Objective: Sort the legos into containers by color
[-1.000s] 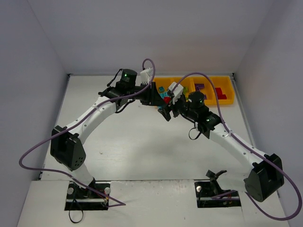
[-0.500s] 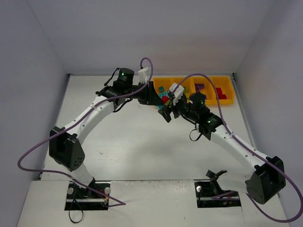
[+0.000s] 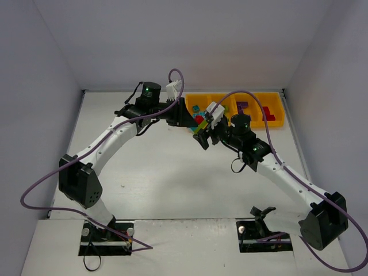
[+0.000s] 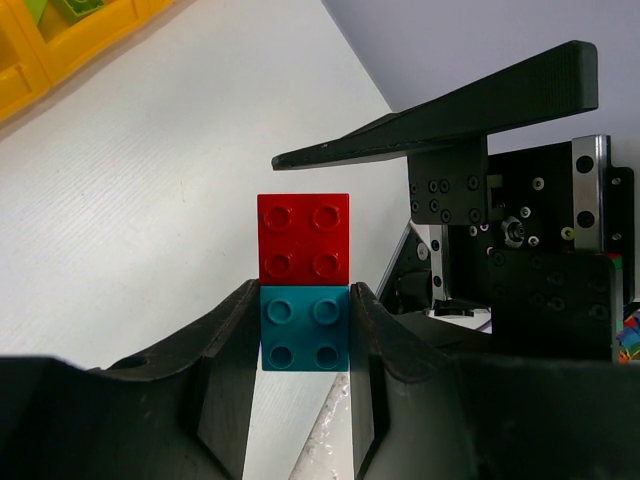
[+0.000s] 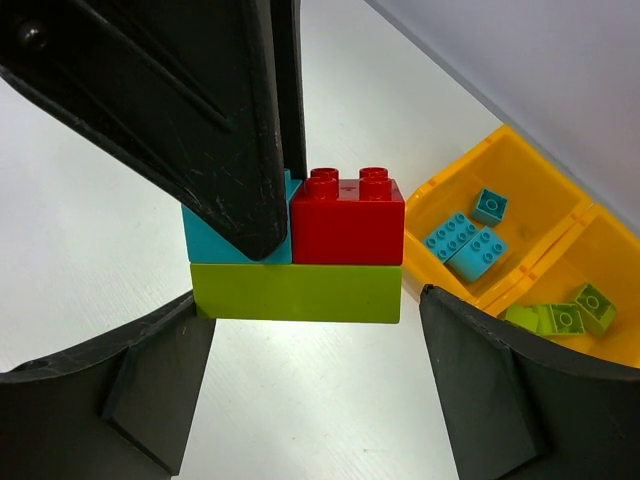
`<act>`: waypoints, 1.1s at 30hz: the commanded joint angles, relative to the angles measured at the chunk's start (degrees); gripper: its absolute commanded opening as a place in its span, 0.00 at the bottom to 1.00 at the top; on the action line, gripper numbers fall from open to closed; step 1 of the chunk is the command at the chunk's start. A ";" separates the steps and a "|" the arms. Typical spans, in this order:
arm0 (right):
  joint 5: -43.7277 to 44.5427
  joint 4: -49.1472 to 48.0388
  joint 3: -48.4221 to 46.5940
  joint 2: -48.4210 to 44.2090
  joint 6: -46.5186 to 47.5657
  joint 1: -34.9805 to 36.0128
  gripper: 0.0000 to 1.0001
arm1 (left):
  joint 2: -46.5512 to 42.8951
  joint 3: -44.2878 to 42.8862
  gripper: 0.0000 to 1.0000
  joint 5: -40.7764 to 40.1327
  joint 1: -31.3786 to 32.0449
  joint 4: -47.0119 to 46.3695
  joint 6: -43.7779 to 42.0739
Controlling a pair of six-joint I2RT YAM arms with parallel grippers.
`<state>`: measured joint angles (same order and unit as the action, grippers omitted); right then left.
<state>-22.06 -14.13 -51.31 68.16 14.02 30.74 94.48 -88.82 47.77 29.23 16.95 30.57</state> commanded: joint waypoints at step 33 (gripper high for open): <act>-1.40 -5.12 -3.62 0.31 0.13 -0.16 0.81 | -3.16 -2.33 0.00 1.98 0.91 -1.74 -0.51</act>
<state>-22.57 -14.33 -51.66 68.36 13.61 30.74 94.48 -88.82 49.04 29.65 16.78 31.46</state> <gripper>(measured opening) 0.814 0.294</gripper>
